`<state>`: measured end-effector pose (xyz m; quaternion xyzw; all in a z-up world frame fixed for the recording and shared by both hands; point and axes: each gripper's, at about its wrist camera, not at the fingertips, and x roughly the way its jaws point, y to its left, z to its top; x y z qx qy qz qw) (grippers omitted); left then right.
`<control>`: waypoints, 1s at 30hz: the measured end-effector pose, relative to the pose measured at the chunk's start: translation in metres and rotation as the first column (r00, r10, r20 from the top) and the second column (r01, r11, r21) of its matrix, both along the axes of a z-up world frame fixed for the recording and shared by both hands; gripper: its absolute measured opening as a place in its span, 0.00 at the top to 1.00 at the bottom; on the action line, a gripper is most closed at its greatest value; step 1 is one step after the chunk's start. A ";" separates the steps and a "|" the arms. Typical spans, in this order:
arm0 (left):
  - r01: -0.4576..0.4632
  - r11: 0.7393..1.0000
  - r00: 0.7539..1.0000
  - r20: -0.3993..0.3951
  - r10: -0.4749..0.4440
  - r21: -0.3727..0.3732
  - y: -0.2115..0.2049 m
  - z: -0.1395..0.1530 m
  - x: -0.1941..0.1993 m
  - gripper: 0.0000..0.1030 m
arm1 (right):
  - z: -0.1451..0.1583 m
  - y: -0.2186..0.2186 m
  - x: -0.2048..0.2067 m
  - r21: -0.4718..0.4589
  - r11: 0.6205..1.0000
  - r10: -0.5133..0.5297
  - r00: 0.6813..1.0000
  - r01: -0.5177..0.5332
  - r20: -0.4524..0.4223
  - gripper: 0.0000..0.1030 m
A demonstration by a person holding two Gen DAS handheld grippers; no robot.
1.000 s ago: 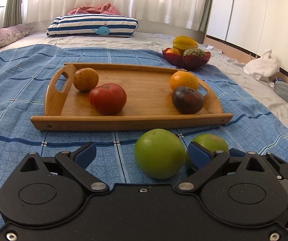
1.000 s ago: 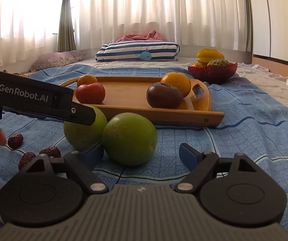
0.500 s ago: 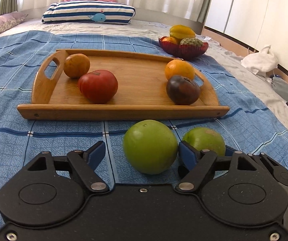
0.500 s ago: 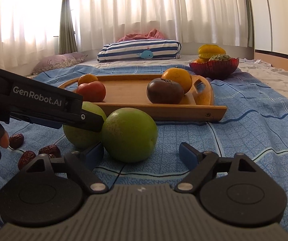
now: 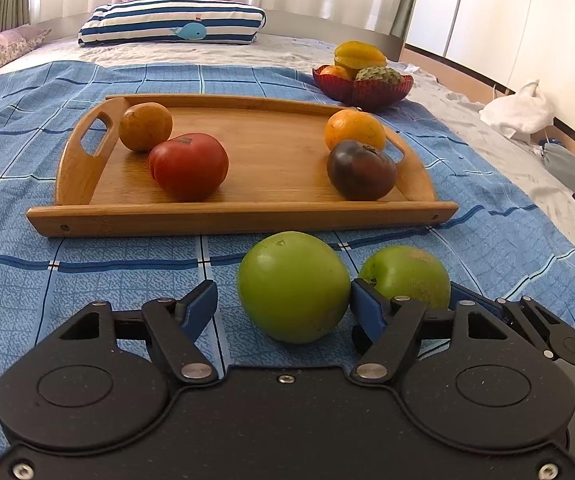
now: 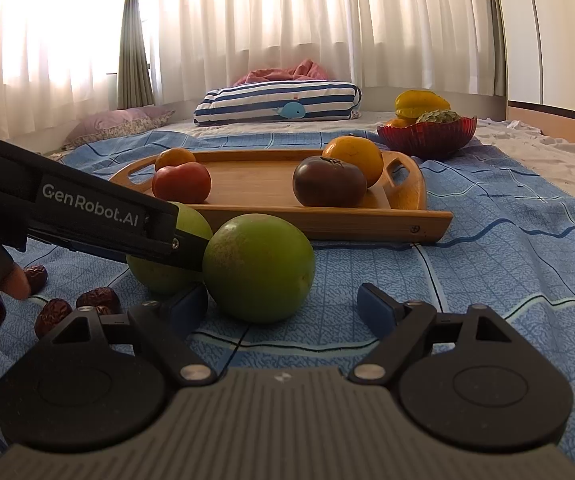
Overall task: Organize fruits
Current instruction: 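Close the left tool on the large green fruit, then close the right tool on the smaller green fruit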
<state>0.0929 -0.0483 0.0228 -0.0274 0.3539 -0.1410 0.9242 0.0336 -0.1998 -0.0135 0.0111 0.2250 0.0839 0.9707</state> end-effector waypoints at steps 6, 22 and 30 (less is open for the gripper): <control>0.005 1.000 1.000 0.012 -0.005 0.018 -0.004 0.000 0.000 0.34 | 0.000 0.000 0.000 0.002 1.000 0.000 1.000 0.000 0.000 0.13; 0.020 0.999 1.000 0.021 -0.020 0.039 -0.007 0.002 -0.003 0.43 | 0.000 -0.001 0.000 0.002 1.000 0.000 1.000 0.000 0.000 0.21; 0.014 0.999 1.000 0.024 -0.016 0.047 -0.009 0.005 -0.006 0.43 | 0.000 -0.001 -0.001 0.008 1.000 0.007 1.000 -0.007 0.000 0.25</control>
